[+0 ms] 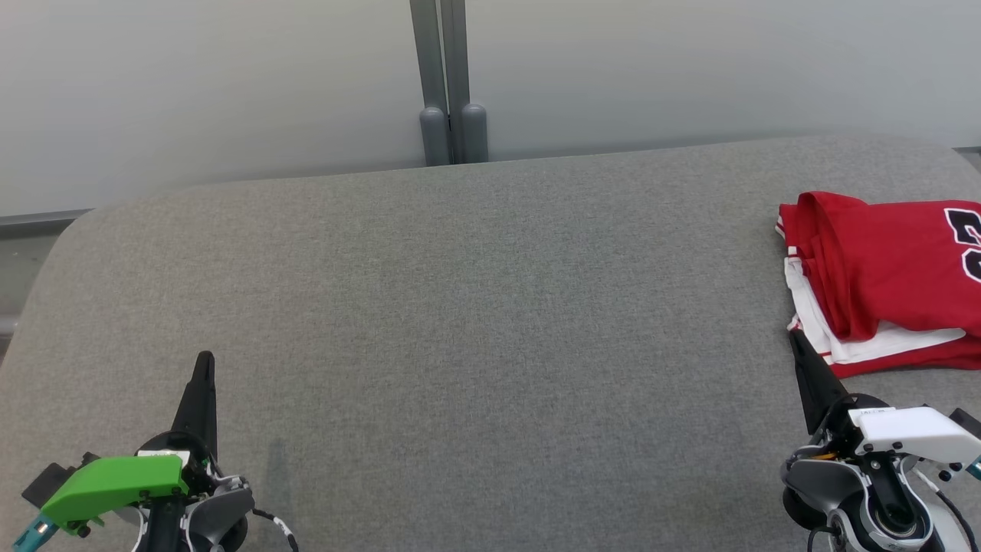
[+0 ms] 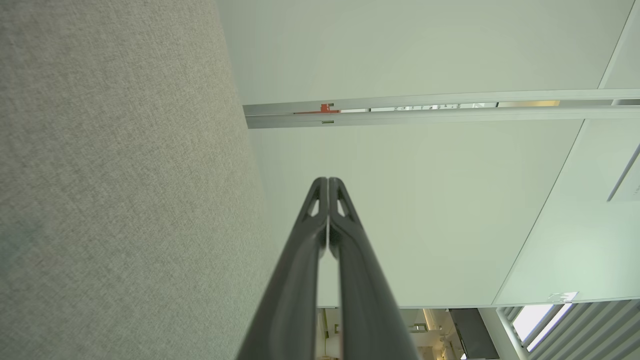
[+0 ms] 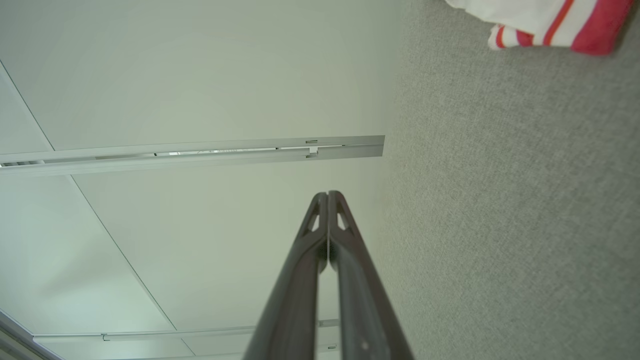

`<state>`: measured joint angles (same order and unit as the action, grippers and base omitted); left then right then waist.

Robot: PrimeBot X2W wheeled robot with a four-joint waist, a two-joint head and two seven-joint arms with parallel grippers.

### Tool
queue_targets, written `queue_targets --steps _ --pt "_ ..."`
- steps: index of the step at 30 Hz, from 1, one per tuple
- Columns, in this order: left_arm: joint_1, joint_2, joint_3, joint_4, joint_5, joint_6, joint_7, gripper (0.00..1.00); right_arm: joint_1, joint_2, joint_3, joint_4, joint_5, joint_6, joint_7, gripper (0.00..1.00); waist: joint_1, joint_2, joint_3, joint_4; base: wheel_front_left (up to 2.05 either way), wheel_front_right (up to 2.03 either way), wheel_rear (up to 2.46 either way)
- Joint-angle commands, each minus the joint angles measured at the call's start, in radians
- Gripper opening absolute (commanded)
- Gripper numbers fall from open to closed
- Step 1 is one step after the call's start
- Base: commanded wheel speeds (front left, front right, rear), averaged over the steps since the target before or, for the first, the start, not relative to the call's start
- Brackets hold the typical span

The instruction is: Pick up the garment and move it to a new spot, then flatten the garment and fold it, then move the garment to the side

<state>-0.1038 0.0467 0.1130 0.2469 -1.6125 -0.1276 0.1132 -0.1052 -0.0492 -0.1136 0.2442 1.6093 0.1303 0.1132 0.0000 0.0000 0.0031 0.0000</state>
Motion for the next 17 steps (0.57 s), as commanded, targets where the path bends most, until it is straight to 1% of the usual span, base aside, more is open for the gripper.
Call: queue_targets --steps 1,17 --pt "-0.011 0.007 0.003 -0.002 0.000 -0.006 0.006 0.00 -0.007 -0.001 -0.002 0.002 0.007 0.001 0.005 0.00 0.0000 0.0000 0.000 0.000 0.00 0.00 0.00" --pt "-0.011 0.007 0.003 -0.002 -0.001 -0.006 0.005 0.00 -0.006 0.000 -0.003 0.002 0.006 0.001 0.005 0.00 0.0000 0.0000 0.000 0.000 0.00 0.00 0.00"
